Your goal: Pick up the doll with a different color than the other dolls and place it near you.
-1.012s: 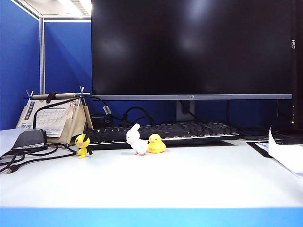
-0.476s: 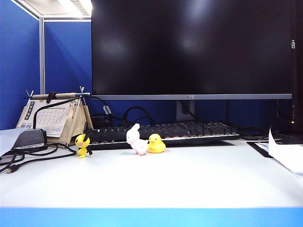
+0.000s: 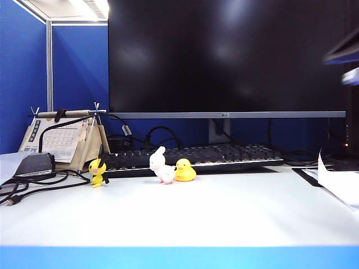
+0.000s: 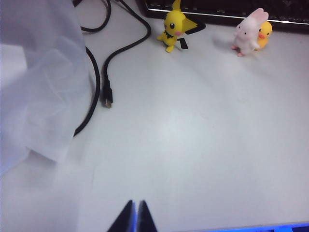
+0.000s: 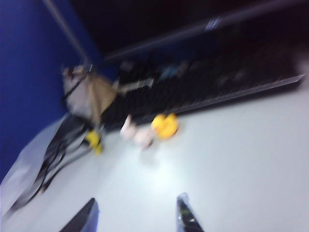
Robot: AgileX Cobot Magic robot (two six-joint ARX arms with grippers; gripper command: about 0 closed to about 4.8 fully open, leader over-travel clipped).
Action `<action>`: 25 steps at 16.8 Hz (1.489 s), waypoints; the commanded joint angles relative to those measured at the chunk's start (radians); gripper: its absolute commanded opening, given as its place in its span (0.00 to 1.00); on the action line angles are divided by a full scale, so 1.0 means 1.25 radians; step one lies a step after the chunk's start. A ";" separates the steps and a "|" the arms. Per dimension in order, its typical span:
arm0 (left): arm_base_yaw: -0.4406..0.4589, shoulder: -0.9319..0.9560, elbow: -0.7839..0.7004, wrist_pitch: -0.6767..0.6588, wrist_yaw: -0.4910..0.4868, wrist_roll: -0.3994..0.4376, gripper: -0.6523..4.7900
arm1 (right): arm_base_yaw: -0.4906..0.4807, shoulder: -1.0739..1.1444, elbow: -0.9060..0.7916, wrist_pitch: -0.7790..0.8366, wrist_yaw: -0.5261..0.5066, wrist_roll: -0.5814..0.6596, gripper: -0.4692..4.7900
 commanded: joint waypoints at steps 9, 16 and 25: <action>-0.001 0.001 0.002 0.001 0.001 0.000 0.16 | 0.159 1.053 0.403 0.421 -0.103 -0.062 0.68; -0.001 0.001 0.002 0.002 0.002 0.000 0.16 | 0.122 1.210 0.619 0.347 -0.102 -0.062 0.79; -0.001 0.001 0.002 0.002 0.002 0.000 0.16 | 0.113 1.314 0.702 0.267 -0.154 -0.061 0.79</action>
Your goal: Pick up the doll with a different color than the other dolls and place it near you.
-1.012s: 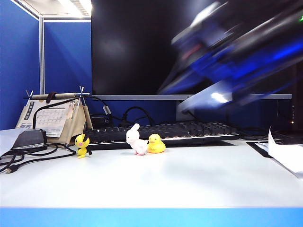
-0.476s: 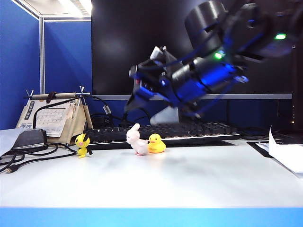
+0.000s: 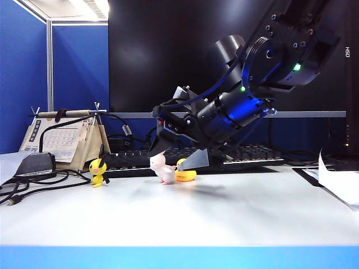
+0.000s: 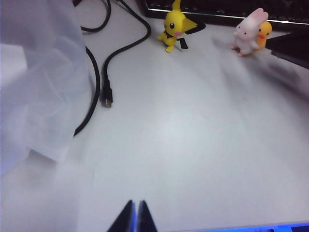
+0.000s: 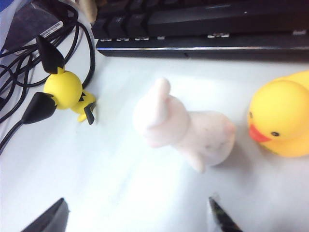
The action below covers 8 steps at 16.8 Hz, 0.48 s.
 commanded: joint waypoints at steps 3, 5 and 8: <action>-0.001 0.001 0.002 0.002 0.001 0.000 0.16 | 0.002 0.039 0.008 0.032 -0.026 0.006 0.79; -0.001 0.001 0.002 0.002 0.001 0.000 0.16 | 0.002 0.060 0.009 0.032 -0.026 0.008 0.79; -0.001 0.001 0.002 0.002 0.001 0.001 0.16 | 0.002 0.099 0.052 0.028 -0.044 0.011 0.79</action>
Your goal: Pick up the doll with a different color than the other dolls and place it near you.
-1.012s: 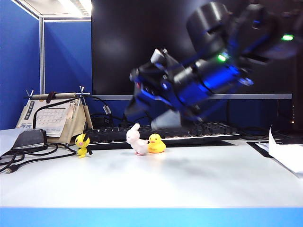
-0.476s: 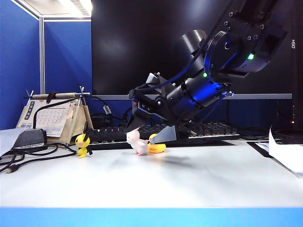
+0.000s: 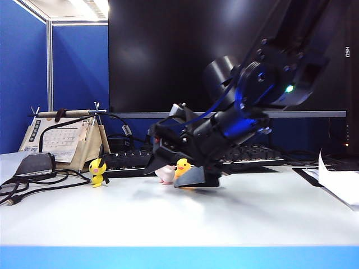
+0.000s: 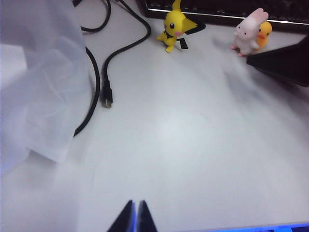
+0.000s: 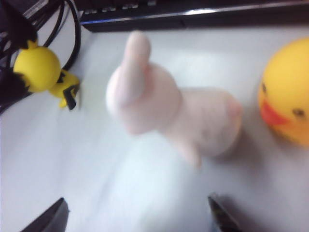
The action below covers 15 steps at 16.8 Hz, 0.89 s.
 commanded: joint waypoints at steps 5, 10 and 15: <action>-0.001 0.001 0.002 0.002 0.001 0.000 0.16 | 0.001 0.052 0.122 -0.039 -0.009 -0.001 0.79; -0.001 0.001 0.002 0.001 0.001 0.000 0.16 | -0.011 0.081 0.126 -0.096 0.020 -0.005 0.79; -0.001 0.001 0.002 0.002 0.001 0.000 0.16 | -0.016 0.091 0.142 -0.095 0.027 -0.006 0.79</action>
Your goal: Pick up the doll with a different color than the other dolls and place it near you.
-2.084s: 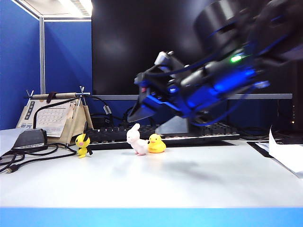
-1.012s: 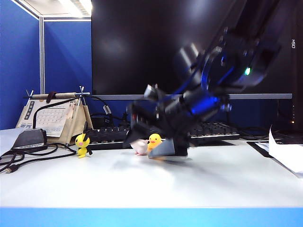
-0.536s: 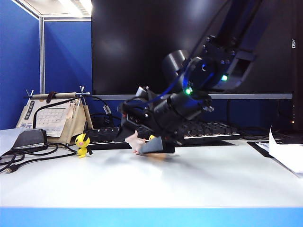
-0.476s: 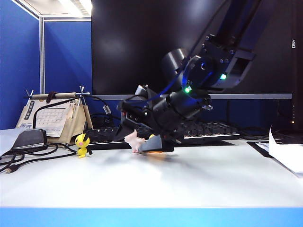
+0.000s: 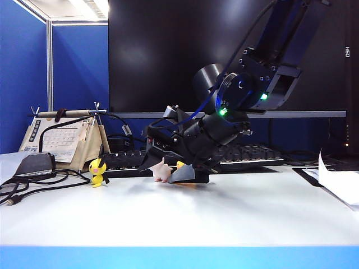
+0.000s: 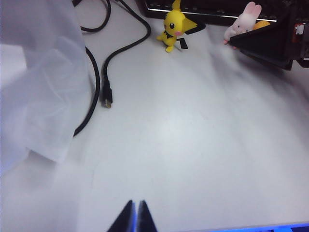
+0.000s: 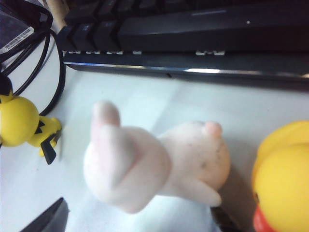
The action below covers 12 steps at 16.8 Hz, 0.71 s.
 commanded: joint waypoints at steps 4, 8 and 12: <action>-0.001 0.001 0.002 0.002 0.001 0.000 0.16 | -0.023 0.014 0.057 -0.048 0.038 0.002 0.79; -0.001 0.001 0.002 0.002 0.001 0.000 0.16 | -0.030 0.026 0.105 -0.067 0.017 0.006 0.79; -0.001 0.001 0.002 0.002 0.001 0.000 0.16 | -0.029 0.032 0.136 -0.072 0.015 0.007 0.79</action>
